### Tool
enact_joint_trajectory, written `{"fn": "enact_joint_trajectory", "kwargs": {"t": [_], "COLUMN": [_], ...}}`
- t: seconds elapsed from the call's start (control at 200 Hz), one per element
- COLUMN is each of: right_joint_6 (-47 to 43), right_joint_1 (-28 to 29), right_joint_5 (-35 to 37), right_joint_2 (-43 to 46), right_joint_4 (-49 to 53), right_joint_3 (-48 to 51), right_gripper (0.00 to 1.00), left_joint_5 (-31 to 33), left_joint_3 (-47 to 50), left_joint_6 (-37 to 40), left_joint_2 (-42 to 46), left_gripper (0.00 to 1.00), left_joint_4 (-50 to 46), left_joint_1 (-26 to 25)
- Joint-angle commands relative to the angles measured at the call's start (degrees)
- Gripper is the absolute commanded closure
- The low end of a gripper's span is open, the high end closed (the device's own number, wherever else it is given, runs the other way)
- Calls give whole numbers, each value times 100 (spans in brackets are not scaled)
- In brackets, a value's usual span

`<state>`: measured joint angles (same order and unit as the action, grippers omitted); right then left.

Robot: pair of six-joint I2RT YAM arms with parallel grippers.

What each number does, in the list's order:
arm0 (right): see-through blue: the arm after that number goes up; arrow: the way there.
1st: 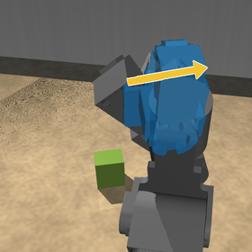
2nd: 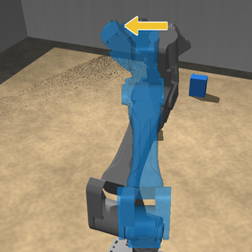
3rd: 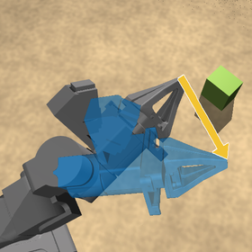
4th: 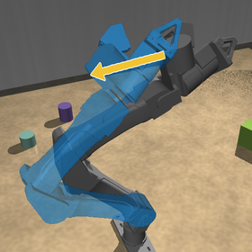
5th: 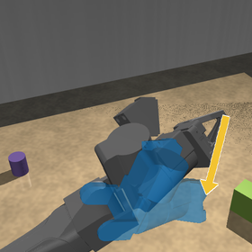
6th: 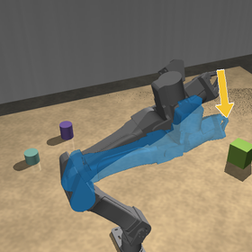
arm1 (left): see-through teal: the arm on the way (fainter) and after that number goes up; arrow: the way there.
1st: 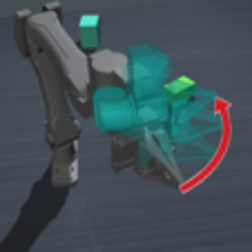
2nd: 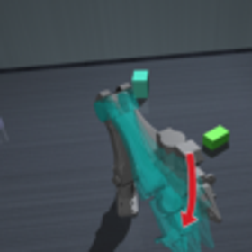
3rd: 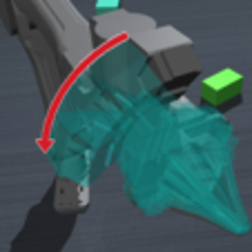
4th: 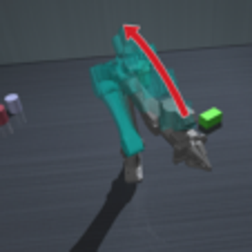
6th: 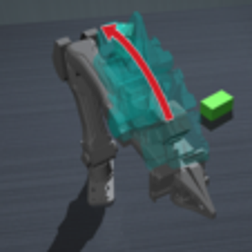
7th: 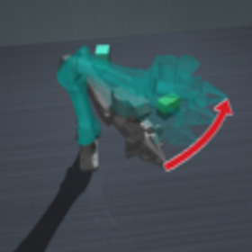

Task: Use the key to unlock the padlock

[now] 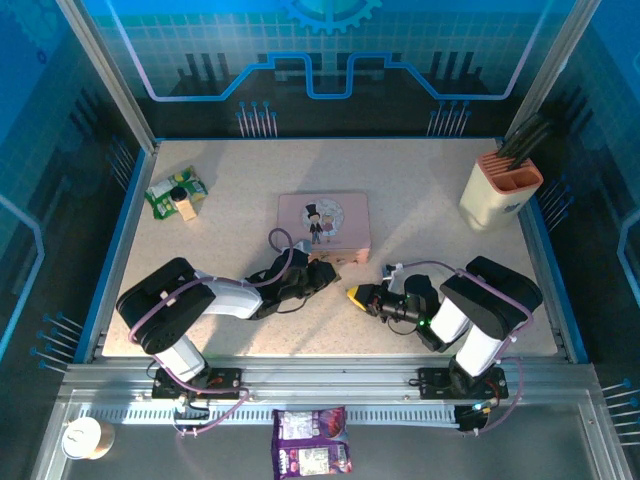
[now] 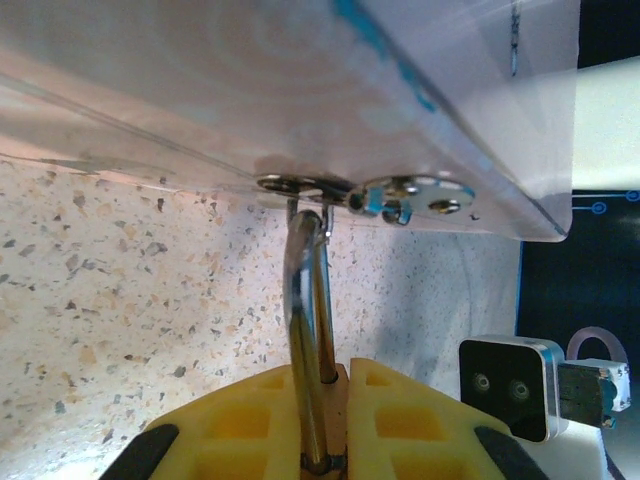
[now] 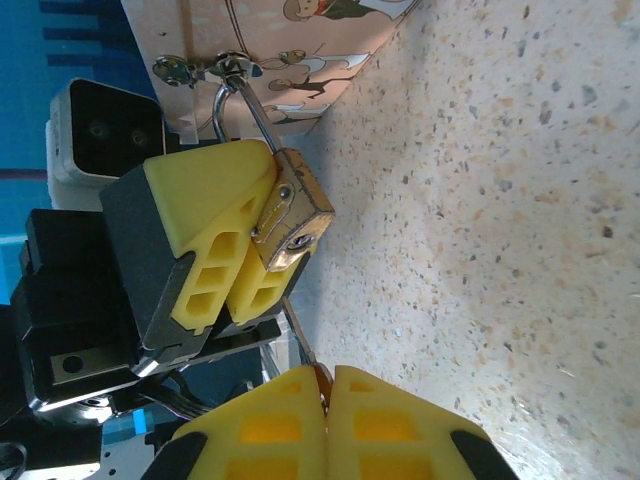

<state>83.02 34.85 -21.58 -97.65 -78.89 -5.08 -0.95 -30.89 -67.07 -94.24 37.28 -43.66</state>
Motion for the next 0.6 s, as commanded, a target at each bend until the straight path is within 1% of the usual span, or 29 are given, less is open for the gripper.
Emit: {"fn": "enact_joint_trajectory", "kwargs": {"t": [0.0, 0.155, 0.595], "right_joint_6": [135, 301, 746], "right_joint_1": [9, 6, -86], "right_joint_5": [-74, -98, -390], "right_joint_2": [-7, 98, -50], "right_joint_4": [-271, -276, -275], "right_joint_3": [-98, -120, -238], "right_gripper": [100, 100, 100], "left_joint_5": [-256, -266, -423], "left_joint_3": [49, 3, 39], "left_joint_6": [-300, -452, -866], "left_joint_2": [92, 64, 63], "left_gripper": [88, 89, 89], "left_joint_4": [583, 502, 855], "left_joint_1": [-22, -31, -109]}}
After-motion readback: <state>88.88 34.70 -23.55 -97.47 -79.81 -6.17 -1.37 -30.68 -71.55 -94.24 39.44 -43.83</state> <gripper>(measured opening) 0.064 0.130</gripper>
